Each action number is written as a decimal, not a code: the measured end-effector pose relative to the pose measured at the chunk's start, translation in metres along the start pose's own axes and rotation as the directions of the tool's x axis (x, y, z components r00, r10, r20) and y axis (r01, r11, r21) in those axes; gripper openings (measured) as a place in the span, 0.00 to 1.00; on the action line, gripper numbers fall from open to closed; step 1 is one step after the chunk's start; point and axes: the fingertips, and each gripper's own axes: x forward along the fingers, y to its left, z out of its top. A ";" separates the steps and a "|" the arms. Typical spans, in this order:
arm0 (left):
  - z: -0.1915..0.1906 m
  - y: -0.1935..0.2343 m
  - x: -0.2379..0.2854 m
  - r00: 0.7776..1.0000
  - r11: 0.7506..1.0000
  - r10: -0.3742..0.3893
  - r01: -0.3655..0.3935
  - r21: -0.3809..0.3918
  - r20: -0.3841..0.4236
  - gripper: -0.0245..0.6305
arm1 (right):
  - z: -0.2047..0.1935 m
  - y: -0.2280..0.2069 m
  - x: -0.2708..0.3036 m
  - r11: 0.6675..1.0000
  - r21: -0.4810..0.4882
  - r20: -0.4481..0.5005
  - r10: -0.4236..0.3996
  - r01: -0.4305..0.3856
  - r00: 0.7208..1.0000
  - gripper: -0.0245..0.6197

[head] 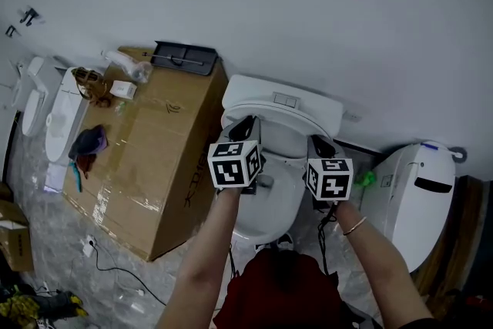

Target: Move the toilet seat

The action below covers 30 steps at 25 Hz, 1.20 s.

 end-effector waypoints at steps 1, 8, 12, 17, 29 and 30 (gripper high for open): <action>-0.001 -0.001 -0.008 1.000 1.000 -0.001 0.001 0.002 0.013 0.12 | 0.002 0.005 -0.005 1.000 0.009 0.015 0.017 -0.017 1.000 0.09; 0.000 -0.005 -0.079 0.994 0.998 0.014 -0.020 0.057 0.108 0.08 | 0.021 0.044 -0.054 0.978 0.083 0.136 0.181 -0.193 0.974 0.07; 0.002 -0.004 -0.119 0.988 0.995 0.041 -0.053 0.081 0.149 0.08 | 0.026 0.059 -0.083 0.965 0.077 0.195 0.230 -0.249 0.953 0.06; 0.000 -0.009 -0.167 0.978 0.994 0.074 -0.088 0.064 0.195 0.08 | 0.026 0.076 -0.118 0.963 -0.007 0.212 0.265 -0.270 0.941 0.06; -0.015 -0.037 -0.244 0.954 0.986 0.138 -0.157 0.051 0.266 0.08 | 0.020 0.092 -0.179 0.954 -0.065 0.250 0.299 -0.292 0.921 0.06; -0.016 -0.039 -0.249 0.952 0.985 0.143 -0.163 0.054 0.269 0.08 | 0.020 0.093 -0.184 0.954 -0.073 0.256 0.300 -0.291 0.919 0.06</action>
